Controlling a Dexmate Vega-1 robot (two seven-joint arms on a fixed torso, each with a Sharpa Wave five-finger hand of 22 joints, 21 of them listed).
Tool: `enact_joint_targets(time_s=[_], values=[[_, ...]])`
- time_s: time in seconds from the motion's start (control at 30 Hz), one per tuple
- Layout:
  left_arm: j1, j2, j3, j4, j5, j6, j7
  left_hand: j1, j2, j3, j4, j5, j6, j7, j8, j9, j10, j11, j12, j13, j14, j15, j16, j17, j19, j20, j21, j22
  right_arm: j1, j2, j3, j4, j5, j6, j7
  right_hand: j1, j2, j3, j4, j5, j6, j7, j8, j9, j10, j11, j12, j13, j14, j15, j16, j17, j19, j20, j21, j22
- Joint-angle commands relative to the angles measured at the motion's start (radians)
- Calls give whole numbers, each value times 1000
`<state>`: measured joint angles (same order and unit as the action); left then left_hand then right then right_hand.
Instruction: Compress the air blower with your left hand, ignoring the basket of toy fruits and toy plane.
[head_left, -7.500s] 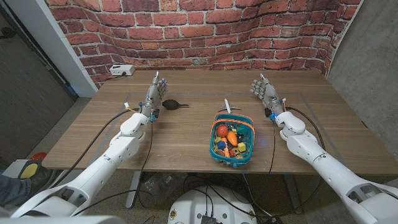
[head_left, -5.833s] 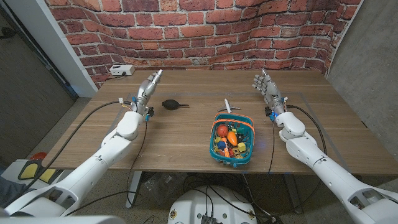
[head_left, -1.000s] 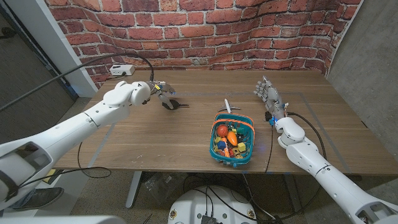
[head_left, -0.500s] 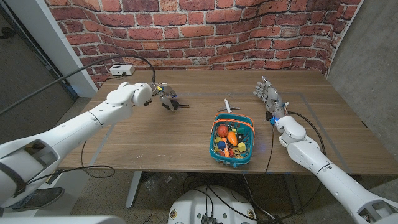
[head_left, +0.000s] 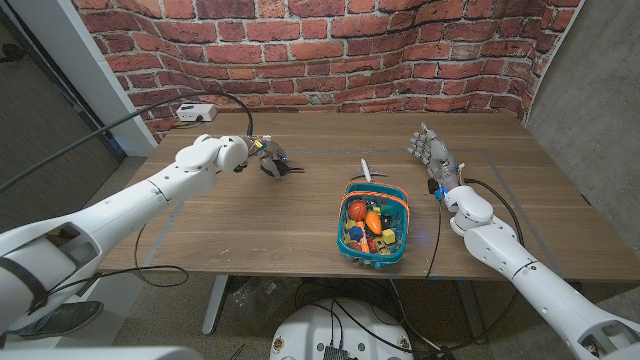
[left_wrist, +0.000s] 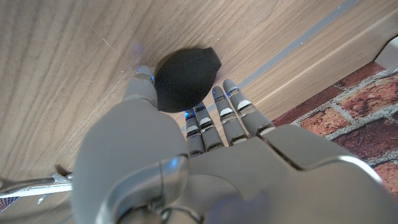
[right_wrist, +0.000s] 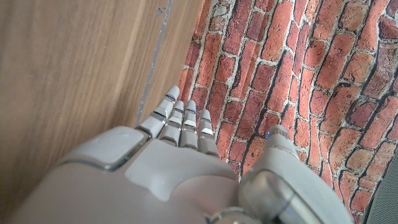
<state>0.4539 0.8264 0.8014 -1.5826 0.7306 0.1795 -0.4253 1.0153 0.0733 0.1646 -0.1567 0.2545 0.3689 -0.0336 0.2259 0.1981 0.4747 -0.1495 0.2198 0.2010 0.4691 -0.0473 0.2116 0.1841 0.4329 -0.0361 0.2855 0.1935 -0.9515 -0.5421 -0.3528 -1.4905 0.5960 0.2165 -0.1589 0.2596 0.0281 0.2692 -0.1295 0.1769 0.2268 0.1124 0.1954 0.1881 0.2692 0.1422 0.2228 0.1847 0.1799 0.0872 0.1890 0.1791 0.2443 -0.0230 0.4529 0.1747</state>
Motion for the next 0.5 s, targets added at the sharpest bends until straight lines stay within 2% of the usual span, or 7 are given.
enact_joint_targets(time_s=[0.03, 0.2, 0.5], values=[[7, -2, -1, 9, -32, 2, 26, 46, 11, 23, -4, -5, 33, 1, 10, 2, 30, 2, 11, 4, 34, -101, 9, 4, 43, 3, 19, 2, -1, -6, -2, -3, 4, -15, 1, 7, 5, 0, -3, -1, 5, 1, 0, 2, 5, -2, 0, 3, 9, 3, 3, 5, 12, -3, 1, 2], [10, 2, -1, 5, -35, 4, 37, 65, 17, 31, -5, -9, 36, 9, 8, 2, 30, 9, 7, 5, 33, -93, 5, 5, 76, 12, 32, 2, 2, -2, -3, 1, 7, -16, 2, 6, 5, 0, -3, -1, 4, 0, 0, 2, 5, 0, -1, 3, 10, 3, 3, 5, 16, -5, 1, 2], [19, 5, -2, 3, -48, 7, 46, 83, 20, 37, -5, -15, 57, 12, 13, 2, 48, 8, 11, 6, 47, -93, 6, 6, 85, 8, 35, 2, 5, -2, -9, 7, 3, -14, 8, 6, 5, -1, -3, -1, 4, 1, 0, 2, 6, 0, -1, 3, 10, 4, 2, 5, 18, -5, -1, 2]])
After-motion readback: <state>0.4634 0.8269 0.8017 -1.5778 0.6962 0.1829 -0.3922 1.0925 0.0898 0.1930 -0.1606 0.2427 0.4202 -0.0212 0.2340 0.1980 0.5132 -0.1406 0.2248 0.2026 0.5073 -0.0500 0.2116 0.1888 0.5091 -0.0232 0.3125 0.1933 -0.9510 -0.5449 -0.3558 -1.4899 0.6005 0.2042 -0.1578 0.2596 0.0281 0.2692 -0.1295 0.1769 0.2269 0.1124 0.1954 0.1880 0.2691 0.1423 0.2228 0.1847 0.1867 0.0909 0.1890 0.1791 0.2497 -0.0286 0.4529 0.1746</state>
